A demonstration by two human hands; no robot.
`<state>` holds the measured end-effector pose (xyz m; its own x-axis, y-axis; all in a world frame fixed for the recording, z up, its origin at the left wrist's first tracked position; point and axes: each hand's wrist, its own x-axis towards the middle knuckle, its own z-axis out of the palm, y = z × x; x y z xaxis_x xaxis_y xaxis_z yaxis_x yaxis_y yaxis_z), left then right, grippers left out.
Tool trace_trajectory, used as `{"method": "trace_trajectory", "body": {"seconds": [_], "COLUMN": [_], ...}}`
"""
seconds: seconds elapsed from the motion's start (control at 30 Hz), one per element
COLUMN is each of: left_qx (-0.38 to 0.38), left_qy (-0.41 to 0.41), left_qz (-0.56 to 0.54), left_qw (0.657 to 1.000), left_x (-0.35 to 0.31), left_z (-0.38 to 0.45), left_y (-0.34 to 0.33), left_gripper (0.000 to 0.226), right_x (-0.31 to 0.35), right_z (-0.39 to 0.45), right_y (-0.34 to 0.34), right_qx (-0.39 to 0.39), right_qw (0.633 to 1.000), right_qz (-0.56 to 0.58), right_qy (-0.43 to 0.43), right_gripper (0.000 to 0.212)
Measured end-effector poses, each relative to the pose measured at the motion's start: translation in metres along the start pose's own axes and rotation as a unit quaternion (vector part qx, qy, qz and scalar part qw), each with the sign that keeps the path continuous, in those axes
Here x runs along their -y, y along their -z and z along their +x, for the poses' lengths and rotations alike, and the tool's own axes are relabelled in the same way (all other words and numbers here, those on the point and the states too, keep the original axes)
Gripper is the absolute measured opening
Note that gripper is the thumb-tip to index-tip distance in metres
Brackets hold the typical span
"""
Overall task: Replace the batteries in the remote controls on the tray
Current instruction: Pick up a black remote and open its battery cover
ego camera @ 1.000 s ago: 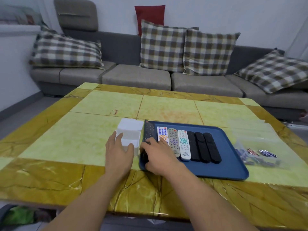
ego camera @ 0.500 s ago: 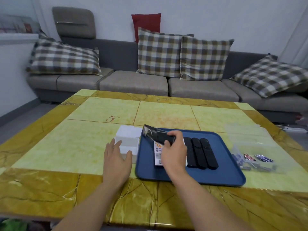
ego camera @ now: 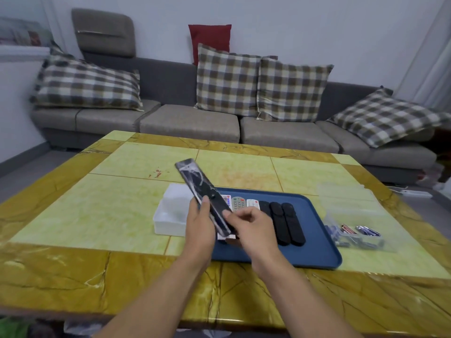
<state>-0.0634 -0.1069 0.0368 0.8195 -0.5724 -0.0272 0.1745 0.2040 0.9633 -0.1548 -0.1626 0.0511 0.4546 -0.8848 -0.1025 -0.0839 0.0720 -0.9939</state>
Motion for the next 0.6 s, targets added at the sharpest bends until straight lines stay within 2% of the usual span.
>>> {"method": "trace_trajectory", "body": {"seconds": [0.07,0.13,0.2,0.3,0.5,0.6], "left_qx": [0.014,0.052,0.087,0.136,0.165,0.175], "left_qy": [0.027,0.035,0.054,0.073,0.059,0.058], "left_qz": [0.003,0.026,0.009,-0.013,0.003,0.008], "left_qw": [1.0,0.998,0.995,0.988,0.985,0.983], "left_x": [0.002,0.005,0.004,0.002,0.003,0.002], "left_z": [0.003,0.003,0.003,0.002,-0.001,-0.001], "left_y": [0.003,0.006,0.006,0.006,0.008,0.009], "left_gripper": [0.028,0.03,0.031,0.033,0.035,0.034], "right_x": [-0.008,-0.007,-0.005,-0.007,-0.011,-0.008], "right_z": [-0.003,-0.004,-0.004,0.0,0.008,0.007], "right_y": [0.003,0.007,0.013,0.013,0.012,0.011], "right_qx": [-0.018,-0.055,-0.054,-0.039,-0.043,-0.031], "right_qw": [0.977,0.937,0.918,0.891,0.867,0.867], "right_qz": [-0.197,-0.298,-0.307,-0.338,-0.37,-0.384], "right_qy": [0.085,0.175,0.245,0.3,0.331,0.317], "right_gripper": [0.022,0.015,0.01,0.021,0.019,0.019]}}
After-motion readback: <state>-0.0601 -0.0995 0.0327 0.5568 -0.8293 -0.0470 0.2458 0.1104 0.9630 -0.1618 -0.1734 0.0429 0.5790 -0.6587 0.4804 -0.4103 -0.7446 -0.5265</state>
